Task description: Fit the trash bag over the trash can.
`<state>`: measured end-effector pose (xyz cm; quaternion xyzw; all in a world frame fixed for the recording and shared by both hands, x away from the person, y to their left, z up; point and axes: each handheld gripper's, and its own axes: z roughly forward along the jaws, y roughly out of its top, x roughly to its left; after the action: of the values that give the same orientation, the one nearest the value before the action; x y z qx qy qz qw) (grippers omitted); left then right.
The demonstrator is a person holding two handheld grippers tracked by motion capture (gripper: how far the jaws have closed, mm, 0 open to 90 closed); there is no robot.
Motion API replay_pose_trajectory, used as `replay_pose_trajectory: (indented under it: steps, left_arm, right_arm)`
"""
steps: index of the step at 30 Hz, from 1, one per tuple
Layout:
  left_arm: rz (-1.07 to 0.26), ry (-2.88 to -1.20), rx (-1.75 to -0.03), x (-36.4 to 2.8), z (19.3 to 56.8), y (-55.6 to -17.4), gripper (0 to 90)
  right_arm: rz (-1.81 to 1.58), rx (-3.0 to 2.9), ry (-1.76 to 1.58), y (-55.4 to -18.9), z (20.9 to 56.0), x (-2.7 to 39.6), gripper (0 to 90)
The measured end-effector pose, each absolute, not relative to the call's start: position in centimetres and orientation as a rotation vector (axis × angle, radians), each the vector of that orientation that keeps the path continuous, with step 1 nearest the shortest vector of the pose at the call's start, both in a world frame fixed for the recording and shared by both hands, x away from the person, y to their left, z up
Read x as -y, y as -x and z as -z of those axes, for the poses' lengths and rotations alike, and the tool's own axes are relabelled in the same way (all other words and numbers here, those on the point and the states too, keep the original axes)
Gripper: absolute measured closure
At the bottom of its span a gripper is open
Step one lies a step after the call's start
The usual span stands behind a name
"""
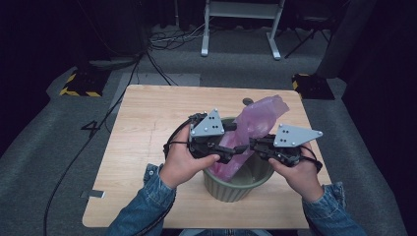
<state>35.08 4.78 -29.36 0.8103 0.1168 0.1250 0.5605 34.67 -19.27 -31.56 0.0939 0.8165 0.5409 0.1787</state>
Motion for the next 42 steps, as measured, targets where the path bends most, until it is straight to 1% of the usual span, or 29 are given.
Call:
replay_pose_trajectory:
  steps: [2, 3, 4, 5, 6, 7, 8, 9, 10, 14, 20, 24, 25, 26, 27, 28, 29, 30, 31, 32, 33, 34, 36, 37, 39, 40, 41, 42]
  left_arm:
    - [-0.300, -1.929, -0.269, -4.9, 29.4, -35.2, 59.3]
    - [-0.302, -1.941, -0.273, -5.0, 29.5, -35.2, 59.3]
    - [-0.302, -1.947, -0.278, -5.1, 29.6, -35.3, 70.3]
    - [-0.302, -1.959, -0.288, -5.3, 29.7, -35.4, 75.8]
    - [-0.302, -1.973, -0.297, -5.4, 29.7, -35.4, 75.8]
    - [-0.316, -1.992, -0.306, -5.5, 29.8, -35.4, 83.5]
    - [-0.332, -2.015, -0.316, -5.5, 30.0, -35.5, 85.8]
    - [-0.343, -2.054, -0.331, -5.4, 30.3, -35.5, 86.9]
    - [-0.343, -2.054, -0.331, -5.4, 30.3, -35.5, 87.5]
    - [-0.335, -2.155, -0.381, -4.8, 31.3, -36.2, 87.9]
    - [-0.336, -2.197, -0.420, -4.4, 32.1, -36.7, 86.4]
    - [-0.327, -2.191, -0.410, -4.5, 32.2, -36.7, 87.1]
    - [-0.302, -2.176, -0.413, -4.7, 32.3, -36.5, 87.1]
    - [-0.302, -2.176, -0.413, -4.7, 32.3, -36.5, 87.1]
    - [-0.302, -2.176, -0.410, -4.8, 32.4, -36.5, 87.1]
    - [-0.297, -2.177, -0.418, -5.0, 32.5, -36.6, 87.0]
    - [-0.297, -2.177, -0.418, -5.0, 32.5, -36.6, 86.9]
    - [-0.294, -2.179, -0.427, -5.1, 32.7, -36.6, 86.9]
    - [-0.289, -2.178, -0.432, -5.2, 32.8, -36.8, 86.9]
    - [-0.289, -2.178, -0.432, -5.2, 32.8, -36.8, 86.9]
    - [-0.283, -2.174, -0.434, -5.3, 32.9, -36.8, 87.1]
    - [-0.276, -2.174, -0.433, -5.3, 33.1, -36.8, 87.1]
    - [-0.275, -2.174, -0.432, -5.3, 33.1, -36.8, 87.0]
    - [-0.270, -2.172, -0.431, -5.2, 33.1, -36.8, 86.7]
    - [-0.263, -2.172, -0.429, -5.2, 33.1, -36.8, 85.1]
    - [-0.247, -2.161, -0.425, -5.2, 33.2, -36.9, 82.5]
    - [-0.247, -2.161, -0.425, -5.2, 33.2, -36.9, 77.1]
    - [-0.253, -2.139, -0.425, -5.2, 33.1, -36.8, 70.1]
  right_arm:
    - [-1.526, -2.315, -0.260, -34.6, 31.6, 19.2, 87.6]
    - [-1.524, -2.320, -0.257, -34.5, 31.6, 19.1, 87.6]
    - [-1.522, -2.326, -0.249, -34.4, 31.7, 19.1, 87.7]
    - [-1.523, -2.329, -0.253, -34.3, 31.7, 19.2, 87.6]
    - [-1.523, -2.329, -0.253, -34.3, 31.7, 19.2, 87.6]
    - [-1.536, -2.331, -0.259, -34.2, 31.8, 19.4, 87.6]
    - [-1.544, -2.327, -0.263, -34.2, 31.7, 19.6, 87.6]
    - [-1.554, -2.321, -0.263, -34.1, 31.6, 19.8, 87.6]
    - [-1.554, -2.321, -0.263, -34.1, 31.6, 19.8, 87.6]
    - [-1.597, -2.269, -0.265, -33.5, 30.5, 20.8, 87.7]
    - [-1.640, -2.207, -0.235, -32.7, 28.9, 21.7, 88.0]
    - [-1.627, -2.198, -0.241, -32.7, 28.8, 21.8, 87.2]
    - [-1.605, -2.189, -0.305, -33.2, 29.0, 22.2, 80.7]
    - [-1.605, -2.189, -0.305, -33.2, 29.0, 22.2, 80.7]
    - [-1.605, -2.184, -0.345, -33.4, 29.2, 22.4, 75.9]
    - [-1.602, -2.169, -0.399, -33.9, 29.6, 22.9, 66.9]
    - [-1.602, -2.169, -0.399, -33.9, 29.6, 22.9, 66.9]
    - [-1.603, -2.159, -0.422, -34.0, 29.8, 23.1, 61.5]
    - [-1.590, -2.128, -0.470, -34.1, 30.0, 23.4, 53.8]
    - [-1.590, -2.128, -0.470, -34.1, 30.0, 23.4, 53.8]
    - [-1.585, -2.103, -0.508, -34.2, 30.1, 23.7, 46.1]
    - [-1.584, -2.098, -0.522, -34.3, 30.1, 23.8, 43.7]
    - [-1.580, -2.091, -0.532, -34.4, 30.1, 23.9, 43.2]
    - [-1.584, -2.086, -0.530, -34.6, 30.0, 23.9, 45.8]
    - [-1.592, -2.133, -0.486, -34.8, 29.9, 23.9, 61.8]
    - [-1.594, -2.151, -0.462, -34.8, 29.9, 23.7, 70.2]
    - [-1.589, -2.172, -0.433, -34.8, 29.9, 23.5, 81.6]
    - [-1.588, -2.189, -0.413, -34.8, 29.8, 23.3, 88.7]
